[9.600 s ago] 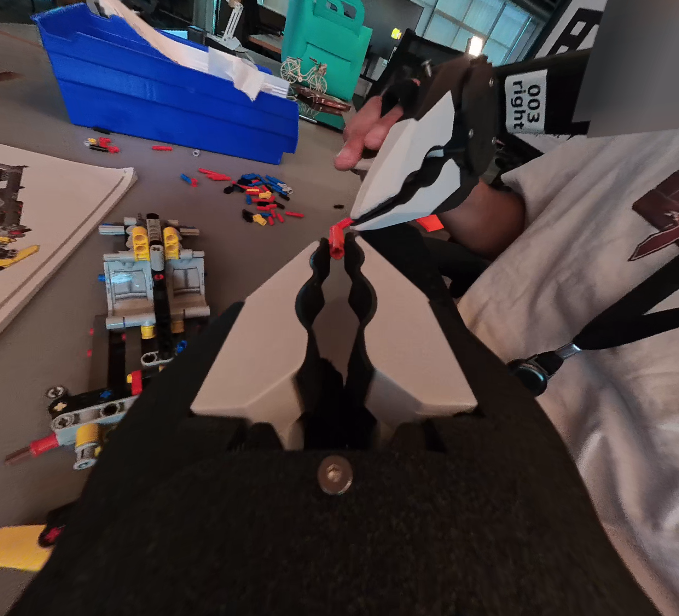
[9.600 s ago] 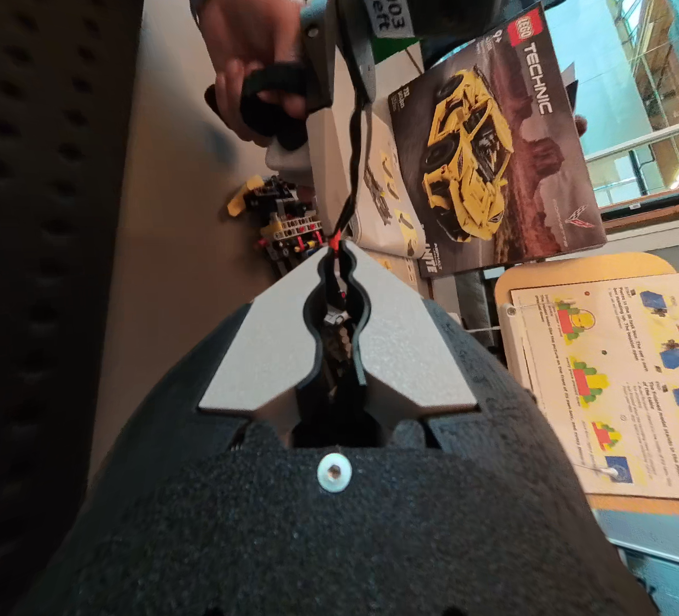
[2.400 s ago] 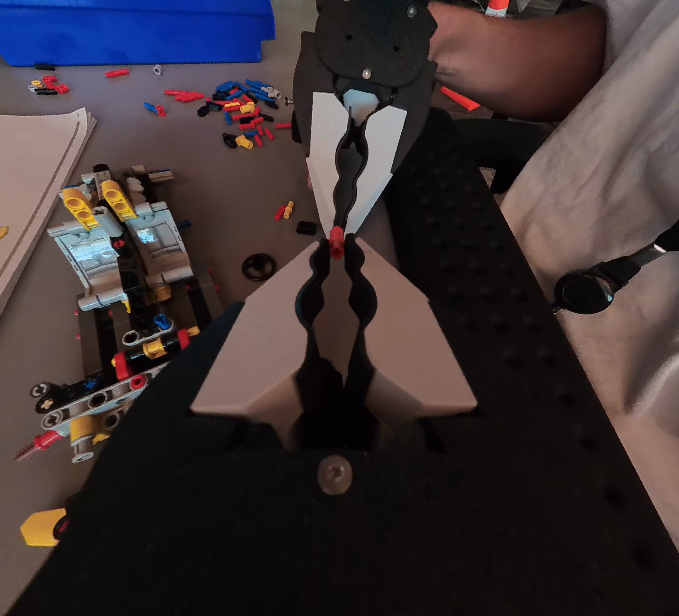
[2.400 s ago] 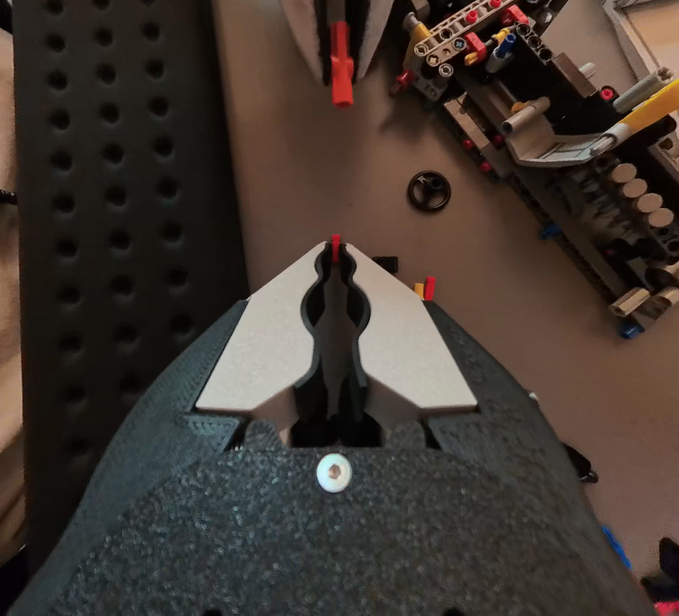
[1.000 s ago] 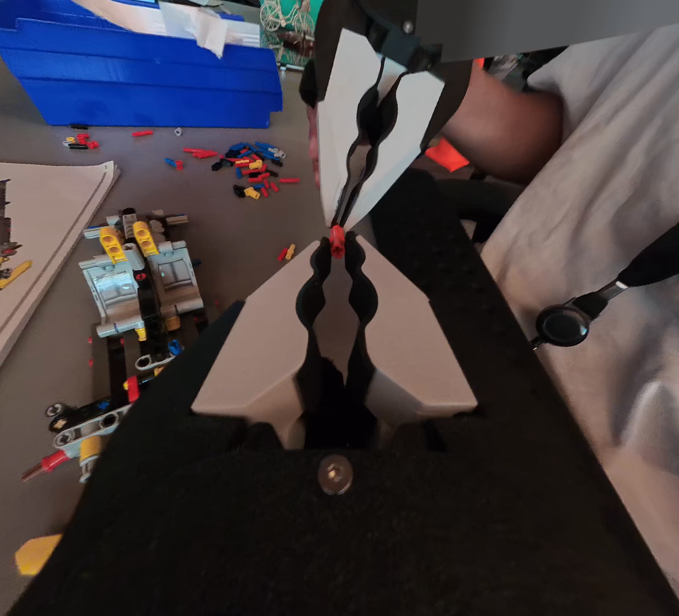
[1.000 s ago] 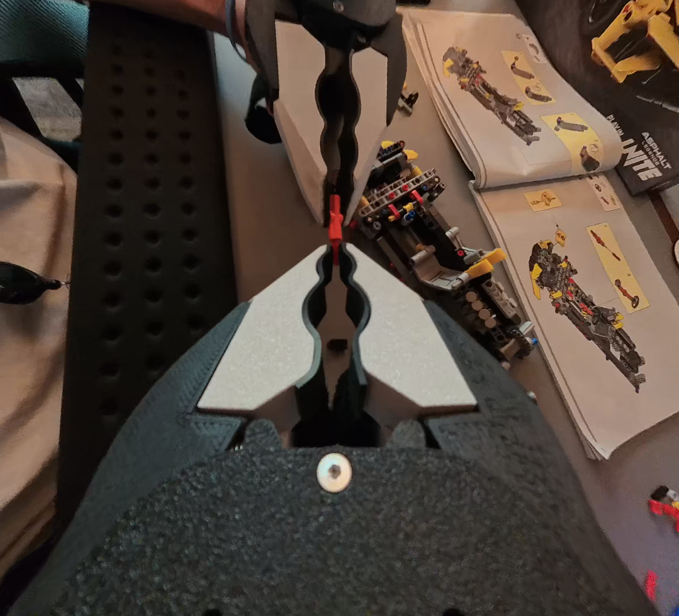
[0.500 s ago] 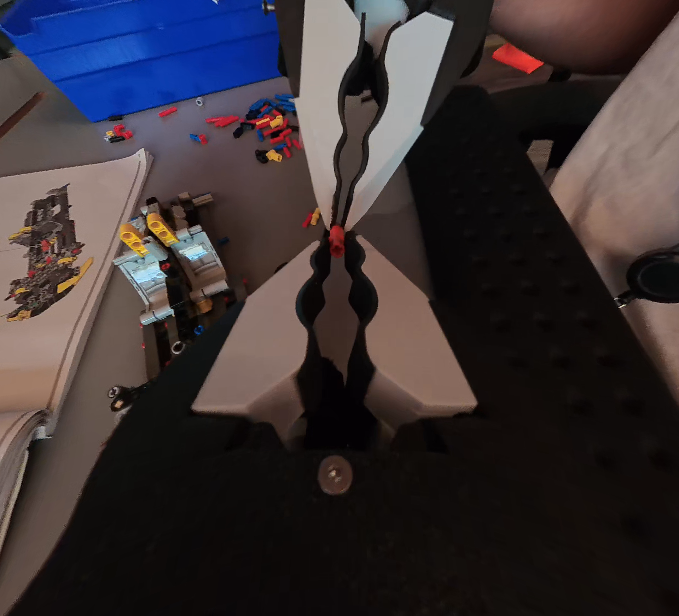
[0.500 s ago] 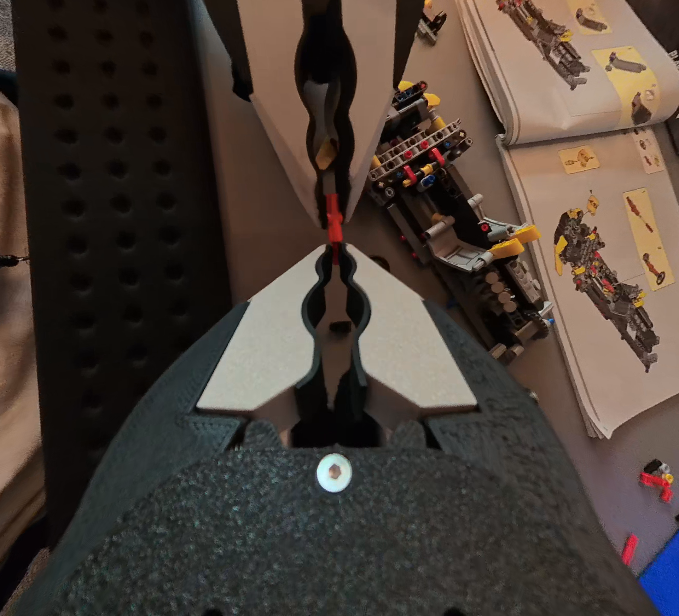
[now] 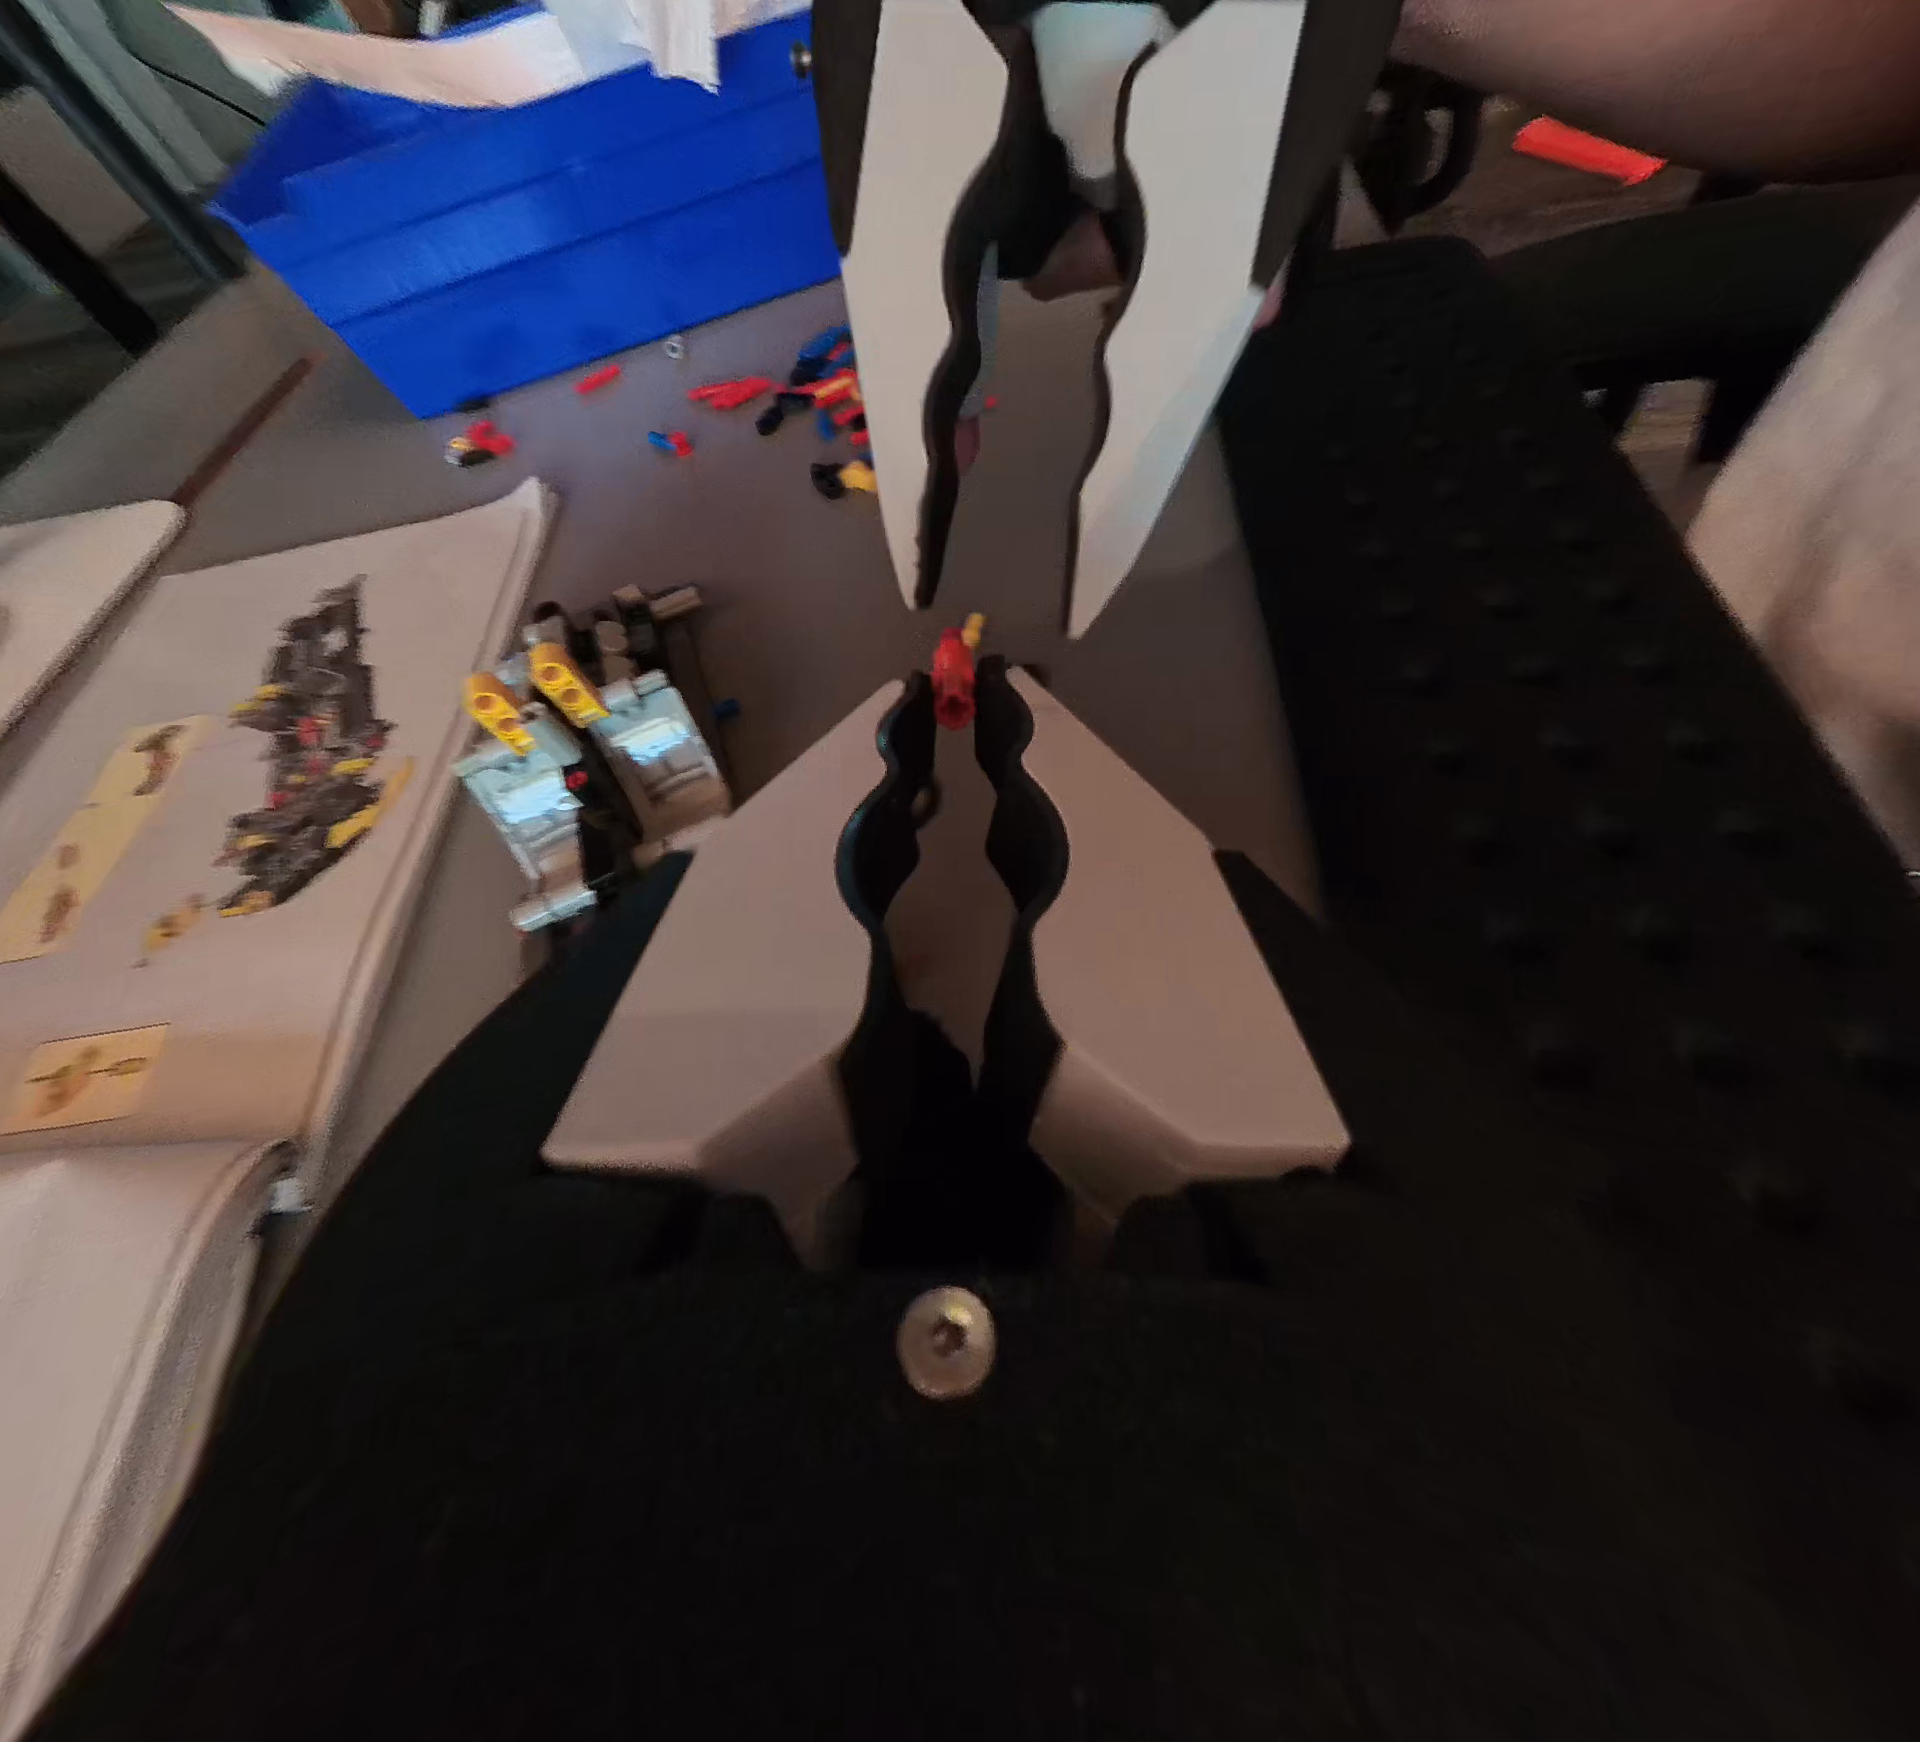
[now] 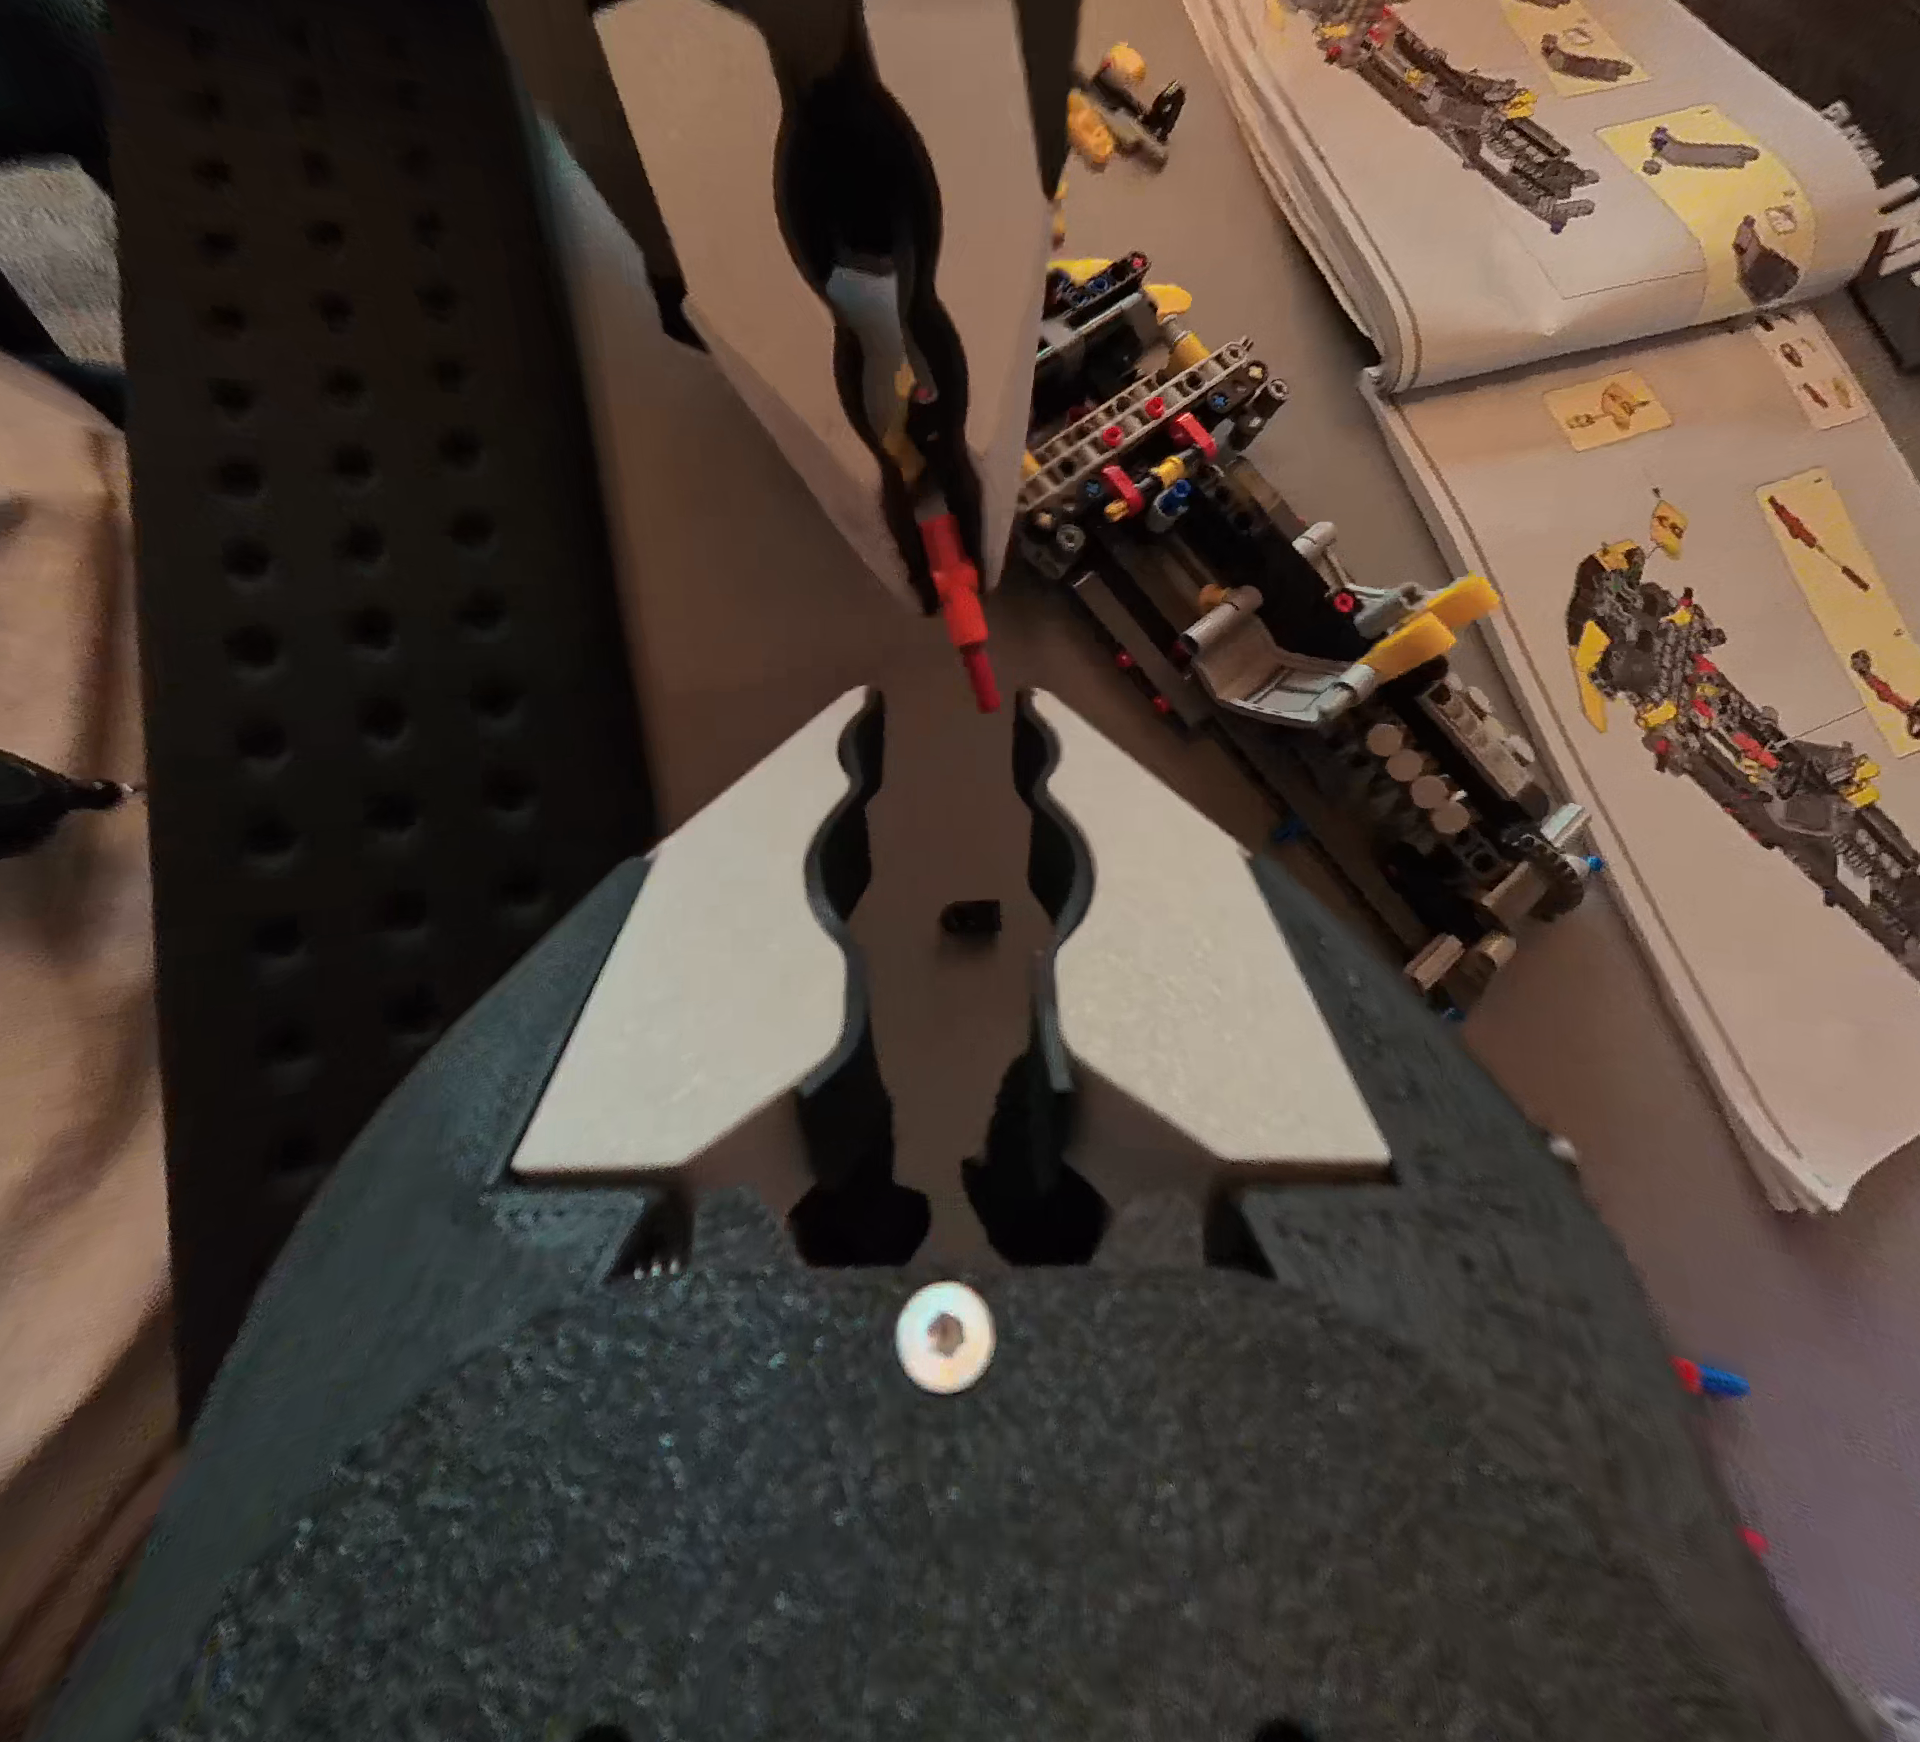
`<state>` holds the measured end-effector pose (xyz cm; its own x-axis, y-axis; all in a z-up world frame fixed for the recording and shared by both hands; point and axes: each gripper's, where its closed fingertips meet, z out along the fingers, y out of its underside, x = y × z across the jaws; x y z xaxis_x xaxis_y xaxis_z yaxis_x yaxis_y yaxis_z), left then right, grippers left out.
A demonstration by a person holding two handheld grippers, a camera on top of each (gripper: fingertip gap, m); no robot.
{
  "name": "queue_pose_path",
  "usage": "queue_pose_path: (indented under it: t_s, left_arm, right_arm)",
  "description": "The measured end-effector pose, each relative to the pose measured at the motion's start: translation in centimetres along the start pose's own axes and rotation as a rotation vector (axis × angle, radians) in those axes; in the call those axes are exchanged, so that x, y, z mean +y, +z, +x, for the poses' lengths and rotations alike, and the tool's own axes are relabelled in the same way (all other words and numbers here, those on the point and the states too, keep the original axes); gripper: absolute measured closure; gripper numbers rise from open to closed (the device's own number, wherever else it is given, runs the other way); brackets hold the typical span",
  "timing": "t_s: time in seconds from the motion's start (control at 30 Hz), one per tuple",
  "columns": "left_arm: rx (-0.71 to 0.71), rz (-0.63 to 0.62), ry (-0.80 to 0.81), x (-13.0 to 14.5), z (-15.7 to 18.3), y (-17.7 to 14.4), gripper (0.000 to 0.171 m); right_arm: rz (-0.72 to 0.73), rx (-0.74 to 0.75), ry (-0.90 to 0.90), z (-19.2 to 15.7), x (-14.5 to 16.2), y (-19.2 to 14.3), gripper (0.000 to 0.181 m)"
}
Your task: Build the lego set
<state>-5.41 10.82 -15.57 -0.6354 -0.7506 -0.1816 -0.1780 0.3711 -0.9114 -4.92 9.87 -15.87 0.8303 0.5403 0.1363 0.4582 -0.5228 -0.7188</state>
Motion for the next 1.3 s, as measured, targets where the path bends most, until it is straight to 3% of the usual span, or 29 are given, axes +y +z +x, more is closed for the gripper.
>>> queue_pose_path:
  t_s: [0.13,0.2,0.27,0.5,0.77,1.0,1.3]
  left_arm:
    - [-0.230,-0.027,0.216,-0.1,-2.1,0.0,0.166]
    - [-0.332,-0.056,0.342,-0.1,-2.9,0.0,0.167]
    - [-0.391,-0.067,0.427,-0.2,-3.1,0.0,0.167]
    - [-0.500,-0.070,0.539,-1.0,-3.7,-0.5,0.166]
    - [-0.564,-0.109,0.657,-1.0,-4.0,-0.7,0.167]
    - [-0.600,-0.138,0.711,-0.9,-4.1,-0.5,0.167]
    - [-0.625,-0.129,0.715,-1.2,-4.2,-0.6,0.166]
  right_arm:
    - [0.230,0.071,0.325,2.7,-1.5,-1.3,0.133]
    - [0.344,0.082,0.547,3.6,-1.9,-1.2,0.132]
    - [0.423,0.067,0.622,3.1,-2.5,-0.9,0.129]
    - [0.433,0.178,0.590,3.6,-2.5,0.1,0.125]
    - [0.505,0.068,0.619,3.5,-3.3,-0.2,0.132]
    - [0.481,0.138,0.566,3.8,-3.5,0.6,0.136]
    - [0.528,0.126,0.538,3.6,-3.4,0.6,0.136]
